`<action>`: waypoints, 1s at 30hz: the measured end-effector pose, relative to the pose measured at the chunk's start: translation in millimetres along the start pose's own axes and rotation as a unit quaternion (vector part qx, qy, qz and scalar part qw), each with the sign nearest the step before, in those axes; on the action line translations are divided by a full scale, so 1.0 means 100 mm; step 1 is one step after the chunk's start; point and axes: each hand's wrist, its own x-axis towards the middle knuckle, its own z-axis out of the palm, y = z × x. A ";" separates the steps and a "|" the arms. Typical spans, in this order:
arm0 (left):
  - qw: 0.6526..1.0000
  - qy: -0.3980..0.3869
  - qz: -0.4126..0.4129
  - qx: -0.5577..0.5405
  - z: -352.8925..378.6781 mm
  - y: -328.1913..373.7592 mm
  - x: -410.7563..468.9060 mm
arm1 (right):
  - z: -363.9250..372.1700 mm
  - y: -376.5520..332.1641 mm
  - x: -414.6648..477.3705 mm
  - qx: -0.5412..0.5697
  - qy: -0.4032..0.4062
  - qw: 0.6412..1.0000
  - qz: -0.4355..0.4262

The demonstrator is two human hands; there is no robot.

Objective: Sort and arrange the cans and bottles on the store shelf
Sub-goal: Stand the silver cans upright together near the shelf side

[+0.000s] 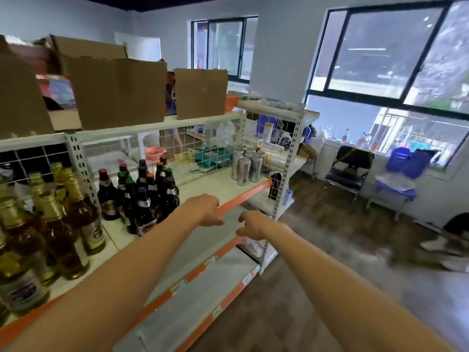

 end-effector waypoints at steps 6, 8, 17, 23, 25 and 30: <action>0.999 0.034 0.020 0.014 -0.38 0.24 0.82 | -0.54 0.32 0.51 -0.027 0.037 0.999 0.019; 0.999 0.044 0.024 0.017 -0.51 0.26 1.13 | -0.78 0.40 0.70 -0.031 0.050 0.998 0.018; 0.998 0.046 0.046 0.014 -0.93 0.16 2.28 | -1.37 0.71 1.56 -0.018 0.068 0.997 0.044; 0.998 0.042 0.051 0.004 -0.98 0.17 2.80 | -1.55 0.84 1.86 -0.024 0.073 0.996 0.045; 0.997 0.045 0.059 -0.011 -0.98 0.17 2.91 | -1.60 0.89 1.98 -0.033 0.078 0.995 0.050; 0.996 0.053 0.063 -0.029 -0.99 0.10 3.08 | -1.67 0.91 2.30 -0.057 0.071 0.994 0.055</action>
